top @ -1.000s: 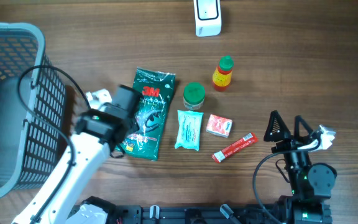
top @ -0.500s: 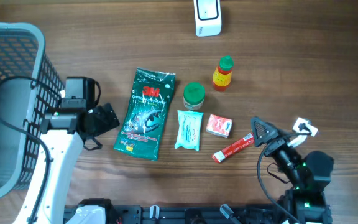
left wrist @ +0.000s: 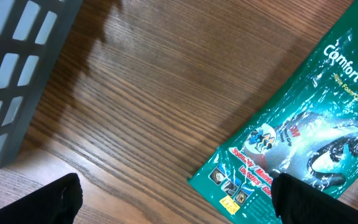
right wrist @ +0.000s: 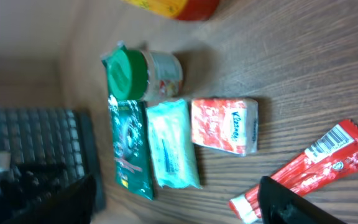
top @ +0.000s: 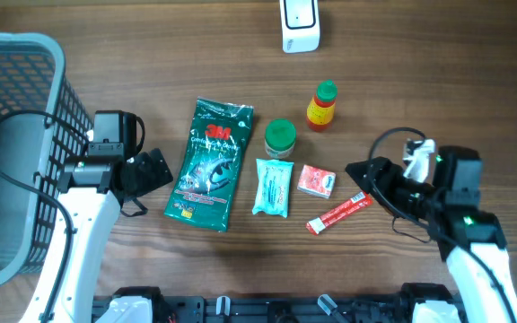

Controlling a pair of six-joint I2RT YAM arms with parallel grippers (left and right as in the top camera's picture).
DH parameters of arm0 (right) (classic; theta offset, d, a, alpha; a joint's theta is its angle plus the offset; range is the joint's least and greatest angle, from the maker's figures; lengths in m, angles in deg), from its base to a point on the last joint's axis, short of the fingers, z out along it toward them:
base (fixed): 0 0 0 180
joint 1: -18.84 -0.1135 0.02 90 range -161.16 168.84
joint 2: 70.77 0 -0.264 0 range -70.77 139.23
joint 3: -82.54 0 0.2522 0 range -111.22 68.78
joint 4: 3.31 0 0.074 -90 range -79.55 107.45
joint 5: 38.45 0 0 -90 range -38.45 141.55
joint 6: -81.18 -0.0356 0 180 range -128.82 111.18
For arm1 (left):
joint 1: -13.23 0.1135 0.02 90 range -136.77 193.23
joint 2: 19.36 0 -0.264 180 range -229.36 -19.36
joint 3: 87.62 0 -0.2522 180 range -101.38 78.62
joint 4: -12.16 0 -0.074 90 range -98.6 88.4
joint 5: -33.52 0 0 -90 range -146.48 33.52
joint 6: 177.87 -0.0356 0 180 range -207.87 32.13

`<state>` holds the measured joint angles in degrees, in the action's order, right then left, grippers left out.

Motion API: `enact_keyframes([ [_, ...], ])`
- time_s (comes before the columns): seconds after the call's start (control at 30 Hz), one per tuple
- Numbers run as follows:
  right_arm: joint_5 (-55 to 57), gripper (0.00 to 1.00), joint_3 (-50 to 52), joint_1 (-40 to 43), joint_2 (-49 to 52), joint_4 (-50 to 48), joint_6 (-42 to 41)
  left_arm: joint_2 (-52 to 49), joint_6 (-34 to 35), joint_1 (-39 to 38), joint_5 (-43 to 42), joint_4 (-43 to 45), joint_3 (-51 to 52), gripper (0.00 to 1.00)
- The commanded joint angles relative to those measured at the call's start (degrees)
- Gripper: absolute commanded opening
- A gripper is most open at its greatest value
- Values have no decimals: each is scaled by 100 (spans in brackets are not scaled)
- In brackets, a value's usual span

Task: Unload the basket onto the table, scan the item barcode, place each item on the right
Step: 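Reach the right gripper to the small red box and grasp it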

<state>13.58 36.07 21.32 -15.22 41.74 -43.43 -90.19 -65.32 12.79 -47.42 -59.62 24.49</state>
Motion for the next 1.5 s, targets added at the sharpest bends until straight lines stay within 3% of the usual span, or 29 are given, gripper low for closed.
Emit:
enact_keyframes([
  [0.0, -190, 80, -55, -337, 743, -258, 776, 74, -116, 35, -50, 0, 68, 100],
  [0.07, -166, 80, -55, -586, 1281, -804, 767, 74, -116, 35, -50, -2, 68, 100],
  [0.17, 345, 68, -57, -1023, 2378, -1670, 675, 74, -114, 35, -50, -2, 68, 100],
  [0.23, 549, 66, -57, -1075, 2833, -1735, 592, 74, -114, 35, -50, 0, 68, 100],
  [0.47, 1099, 45, -55, -1078, 3963, -1985, 597, 74, -116, 35, -50, -2, 68, 100],
  [0.63, 1165, 17, -55, -1078, 3976, -2538, 616, 74, -114, 35, -50, -2, 68, 100],
  [0.67, 1167, 5, -55, -1078, 3976, -2573, 619, 74, -116, 35, -50, -2, 68, 100],
  [0.77, 1088, 4, -57, -1078, 3976, -2614, 839, 74, -114, 35, -50, 0, 68, 100],
  [0.93, -382, 5, -61, -1075, 3692, -3130, 1814, 74, -114, 35, -50, 0, 68, 100],
  [1.03, -940, 5, -61, -1078, 3021, -3023, 2396, 74, -114, 35, -50, -2, 68, 100],
  [1.27, -2302, 5, -61, -1078, 962, -1845, 3967, 74, -116, 35, -50, 0, 68, 100],
  [1.47, -4581, 4, -61, -1078, -501, -787, 6024, 74, -114, 35, -50, -2, 68, 100],
])
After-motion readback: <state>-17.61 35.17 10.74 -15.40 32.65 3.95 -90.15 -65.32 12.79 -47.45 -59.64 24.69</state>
